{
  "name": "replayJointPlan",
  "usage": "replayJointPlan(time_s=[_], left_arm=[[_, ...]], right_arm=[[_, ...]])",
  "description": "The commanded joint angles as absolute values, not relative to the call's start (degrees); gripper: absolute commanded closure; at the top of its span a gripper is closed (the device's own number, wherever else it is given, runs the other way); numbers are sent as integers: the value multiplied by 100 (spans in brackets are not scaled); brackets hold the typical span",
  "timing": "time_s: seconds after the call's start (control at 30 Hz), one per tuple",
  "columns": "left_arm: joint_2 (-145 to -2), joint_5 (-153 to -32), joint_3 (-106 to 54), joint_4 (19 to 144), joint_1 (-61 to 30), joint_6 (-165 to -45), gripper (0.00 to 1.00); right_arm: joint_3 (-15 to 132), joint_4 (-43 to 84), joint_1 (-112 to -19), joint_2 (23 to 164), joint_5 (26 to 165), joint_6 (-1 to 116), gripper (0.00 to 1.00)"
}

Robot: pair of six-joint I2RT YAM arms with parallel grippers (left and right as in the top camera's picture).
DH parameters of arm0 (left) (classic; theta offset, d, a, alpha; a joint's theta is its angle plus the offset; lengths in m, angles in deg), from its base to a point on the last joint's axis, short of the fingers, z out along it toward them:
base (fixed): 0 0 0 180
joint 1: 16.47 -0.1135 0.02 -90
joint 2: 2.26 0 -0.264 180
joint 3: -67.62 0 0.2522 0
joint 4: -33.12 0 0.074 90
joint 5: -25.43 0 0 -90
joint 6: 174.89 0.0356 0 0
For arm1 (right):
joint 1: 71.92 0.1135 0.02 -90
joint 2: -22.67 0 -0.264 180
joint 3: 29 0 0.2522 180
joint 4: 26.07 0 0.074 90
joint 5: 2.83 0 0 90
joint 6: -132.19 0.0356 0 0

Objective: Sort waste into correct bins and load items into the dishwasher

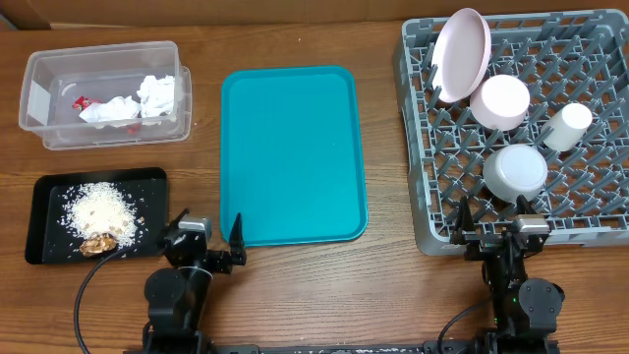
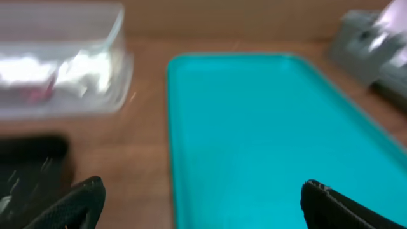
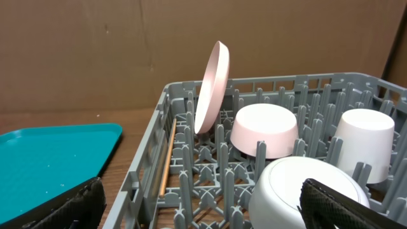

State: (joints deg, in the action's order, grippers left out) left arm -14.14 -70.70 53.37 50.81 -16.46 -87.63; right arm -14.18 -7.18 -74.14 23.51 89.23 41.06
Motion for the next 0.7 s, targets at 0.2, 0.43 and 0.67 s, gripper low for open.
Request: replayJointPlan(time_s=[0.2, 0.43, 0.67], left_arm=[[-717, -6504, 5359, 5137, -1825, -8544, 0], [-247, -6504, 5359, 5144, -1983, -8520, 0], [-245, -6497, 5359, 5146, -2033, -8418, 0]], right_arm=[[-1477, -751, -7425, 2283, 8873, 4087, 0], [-1477, -751, -7425, 2283, 8873, 4087, 0], [-1477, -751, -7425, 2283, 8873, 4087, 0]])
